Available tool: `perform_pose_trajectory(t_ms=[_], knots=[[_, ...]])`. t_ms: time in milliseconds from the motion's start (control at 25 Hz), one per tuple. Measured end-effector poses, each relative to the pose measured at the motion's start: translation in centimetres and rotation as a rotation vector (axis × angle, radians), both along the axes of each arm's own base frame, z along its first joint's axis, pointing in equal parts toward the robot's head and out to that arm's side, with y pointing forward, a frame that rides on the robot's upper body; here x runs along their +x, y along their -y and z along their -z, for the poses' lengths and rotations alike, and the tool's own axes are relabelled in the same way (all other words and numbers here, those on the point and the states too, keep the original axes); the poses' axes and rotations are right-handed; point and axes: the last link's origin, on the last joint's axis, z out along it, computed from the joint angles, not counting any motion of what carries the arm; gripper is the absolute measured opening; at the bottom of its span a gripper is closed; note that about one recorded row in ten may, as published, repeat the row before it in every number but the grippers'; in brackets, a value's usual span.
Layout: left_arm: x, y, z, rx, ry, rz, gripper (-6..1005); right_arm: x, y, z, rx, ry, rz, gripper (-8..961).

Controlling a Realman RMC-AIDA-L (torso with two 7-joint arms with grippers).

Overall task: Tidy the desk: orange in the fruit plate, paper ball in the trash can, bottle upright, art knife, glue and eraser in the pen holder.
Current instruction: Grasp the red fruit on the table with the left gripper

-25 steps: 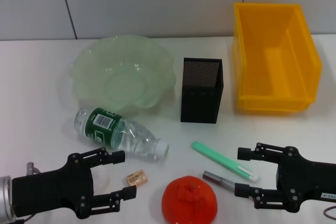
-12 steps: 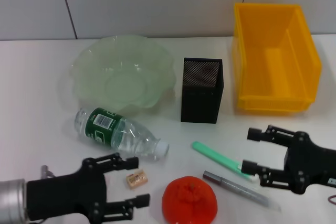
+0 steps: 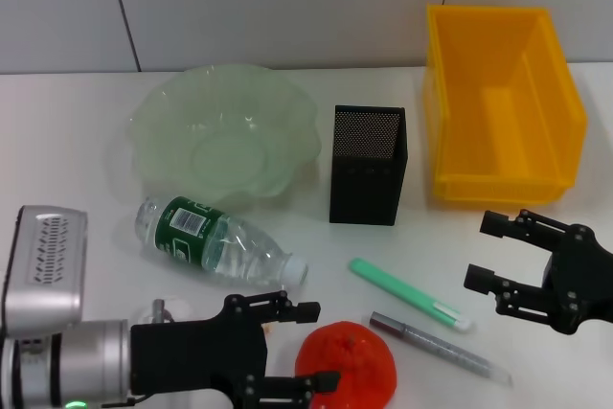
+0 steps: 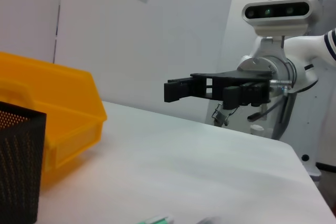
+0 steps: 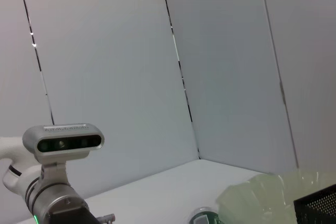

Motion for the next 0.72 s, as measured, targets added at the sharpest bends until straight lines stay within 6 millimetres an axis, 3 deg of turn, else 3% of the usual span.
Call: perform_pose_trajectory(t_ms=[400,720], knots=[[0.7,-1.4,2.0,-0.022,-0.06,-0.03,716,-0.1,0.0,0.1,0.004,-0.001,-0.001,762],[0.3,-1.8,2.2,-0.004,-0.086,-0.055,704,-0.1,-0.1,0.1,0.003,-0.002,-0.002,762]])
